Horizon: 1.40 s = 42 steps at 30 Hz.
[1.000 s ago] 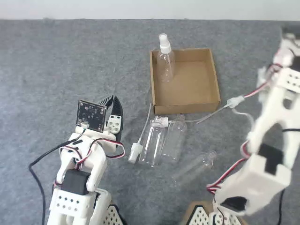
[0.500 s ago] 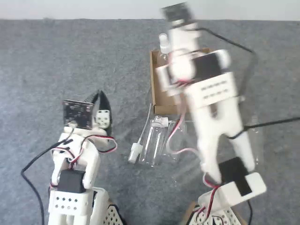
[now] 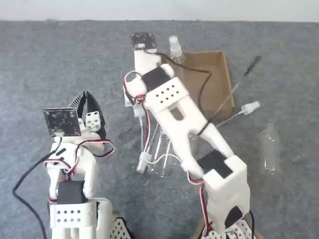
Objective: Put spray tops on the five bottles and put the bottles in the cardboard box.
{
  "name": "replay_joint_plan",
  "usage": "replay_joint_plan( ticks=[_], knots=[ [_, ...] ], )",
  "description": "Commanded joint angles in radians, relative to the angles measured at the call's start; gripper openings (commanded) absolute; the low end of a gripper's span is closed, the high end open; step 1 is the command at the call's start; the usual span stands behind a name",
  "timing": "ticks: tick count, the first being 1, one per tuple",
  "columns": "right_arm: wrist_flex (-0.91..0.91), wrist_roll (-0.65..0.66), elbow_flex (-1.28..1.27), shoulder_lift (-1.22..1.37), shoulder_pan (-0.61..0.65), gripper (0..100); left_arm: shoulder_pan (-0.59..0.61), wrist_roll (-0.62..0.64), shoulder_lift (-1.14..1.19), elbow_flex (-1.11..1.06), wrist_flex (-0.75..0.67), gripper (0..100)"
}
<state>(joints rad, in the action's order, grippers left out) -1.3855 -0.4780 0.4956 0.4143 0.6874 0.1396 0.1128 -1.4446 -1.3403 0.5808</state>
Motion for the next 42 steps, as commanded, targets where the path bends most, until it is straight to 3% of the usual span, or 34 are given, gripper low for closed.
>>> replay_joint_plan(
  ticks=[1,13,20,27,36,42],
  knots=[
    [0.016,-0.144,0.064,0.025,-0.001,8.0,0.006,0.012,0.012,0.016,-0.026,1],
    [0.019,-0.144,0.063,0.177,0.001,6.3,0.006,0.012,0.006,0.008,-0.028,1],
    [-0.027,-0.144,0.064,0.159,-0.001,19.6,0.006,0.012,0.006,0.008,-0.028,1],
    [-0.153,-0.141,0.143,0.047,-0.024,21.3,0.006,0.012,0.006,0.008,-0.028,1],
    [-0.404,0.054,0.264,-0.148,-0.147,21.3,0.006,0.012,0.011,0.008,-0.028,1],
    [-0.412,0.244,0.204,-0.344,-0.3,21.0,0.005,0.012,0.012,0.007,-0.028,1]
  ],
)
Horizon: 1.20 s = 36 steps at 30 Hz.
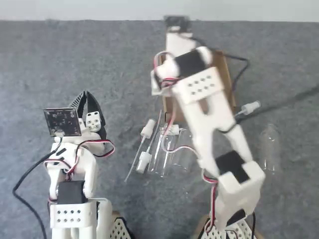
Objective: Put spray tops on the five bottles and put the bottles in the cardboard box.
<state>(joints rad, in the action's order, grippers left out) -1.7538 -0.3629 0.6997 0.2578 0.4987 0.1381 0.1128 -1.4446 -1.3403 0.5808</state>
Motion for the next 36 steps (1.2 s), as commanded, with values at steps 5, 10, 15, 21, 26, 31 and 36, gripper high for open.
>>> replay_joint_plan(
  ticks=[5,10,15,21,26,31,36],
  knots=[
    [-0.041,0.328,-0.184,-0.341,-0.374,21.0,0.006,0.012,0.012,0.007,-0.028,1],
    [-0.015,0.505,-0.318,-0.355,-0.633,21.1,-0.041,0.005,0.012,0.001,-0.023,1],
    [0.171,0.511,-0.44,-0.285,-0.742,21.2,-0.052,0.003,0.006,-0.015,-0.028,1],
    [0.344,0.37,-0.404,-0.079,-0.69,21.0,-0.052,0.003,0.006,-0.018,-0.028,1],
    [0.358,0.218,-0.255,0.137,-0.648,21.0,-0.052,0.003,0.006,-0.019,-0.028,1],
    [0.358,0.04,-0.135,0.302,-0.656,21.0,-0.052,0.003,0.006,-0.019,-0.028,1],
    [0.358,-0.089,-0.092,0.384,-0.685,21.2,-0.052,0.003,0.006,-0.019,-0.028,1]
  ],
)
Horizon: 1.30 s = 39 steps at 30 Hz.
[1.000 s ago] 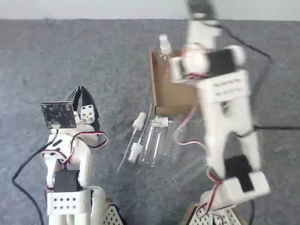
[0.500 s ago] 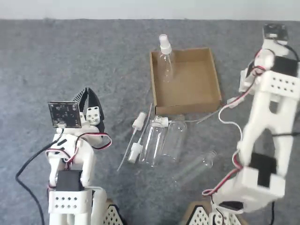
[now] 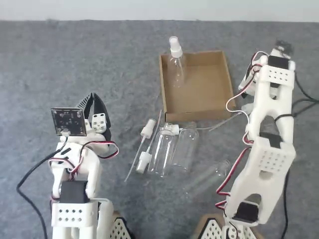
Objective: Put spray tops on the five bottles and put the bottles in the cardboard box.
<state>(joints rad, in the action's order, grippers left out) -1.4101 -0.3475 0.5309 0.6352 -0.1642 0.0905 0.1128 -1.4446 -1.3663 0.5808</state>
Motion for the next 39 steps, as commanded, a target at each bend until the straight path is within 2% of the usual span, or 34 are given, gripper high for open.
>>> replay_joint_plan(
  ticks=[1,9,15,19,33,39],
  knots=[
    [0.015,-0.124,0.077,0.018,-0.027,21.2,-0.005,0.003,0.006,0.007,-0.028,1],
    [0.024,-0.198,0.077,0.097,-0.028,21.0,-0.006,0.003,0.006,0.007,-0.028,1],
    [0.024,-0.203,0.077,0.116,-0.054,20.7,-0.006,0.003,0.006,0.007,-0.028,1],
    [0.025,-0.196,0.077,0.117,-0.054,14.0,-0.006,0.003,0.006,0.007,-0.028,1],
    [0.041,-0.161,0.097,0.104,-0.062,11.2,-0.006,0.003,0.006,0.007,-0.029,1],
    [0.027,-0.066,0.133,0.028,-0.062,2.4,-0.006,0.003,0.006,0.008,-0.029,1]
  ],
)
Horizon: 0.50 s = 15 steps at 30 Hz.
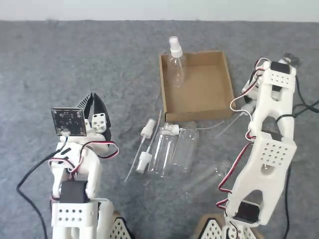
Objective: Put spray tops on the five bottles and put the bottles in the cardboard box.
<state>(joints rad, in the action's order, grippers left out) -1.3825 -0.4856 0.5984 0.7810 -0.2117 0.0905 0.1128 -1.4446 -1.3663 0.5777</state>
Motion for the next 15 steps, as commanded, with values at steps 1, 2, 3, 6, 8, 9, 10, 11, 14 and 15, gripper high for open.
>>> replay_joint_plan(
  ticks=[1,2,3,6,8,9,10,11,14,15],
  knots=[
    [-0.015,0.072,0.068,-0.131,-0.015,2.2,-0.006,0.003,0.006,0.008,-0.026,1],
    [-0.028,0.072,0.069,-0.145,-0.015,2.2,-0.006,0.003,0.006,0.01,-0.026,1],
    [-0.039,0.072,0.069,-0.157,-0.015,2.2,-0.006,0.003,0.006,0.01,-0.026,1],
    [-0.064,0.075,0.071,-0.209,-0.018,2.2,-0.006,0.003,0.006,0.01,-0.026,1],
    [-0.084,0.077,0.071,-0.252,-0.018,2.2,-0.006,0.003,0.006,0.01,-0.026,1],
    [-0.094,0.078,0.071,-0.275,-0.016,2.2,-0.006,0.003,0.006,0.01,-0.026,1],
    [-0.105,0.078,0.071,-0.3,-0.015,2.2,-0.006,0.003,0.006,0.01,-0.026,1],
    [-0.116,0.078,0.071,-0.328,-0.015,2.2,-0.006,0.003,0.006,0.01,-0.026,1],
    [-0.142,0.083,0.071,-0.41,-0.015,2.2,-0.005,0.003,0.006,0.01,-0.026,1],
    [-0.153,0.095,0.071,-0.441,-0.012,2.2,-0.003,0.003,0.006,0.01,-0.026,1]
  ],
)
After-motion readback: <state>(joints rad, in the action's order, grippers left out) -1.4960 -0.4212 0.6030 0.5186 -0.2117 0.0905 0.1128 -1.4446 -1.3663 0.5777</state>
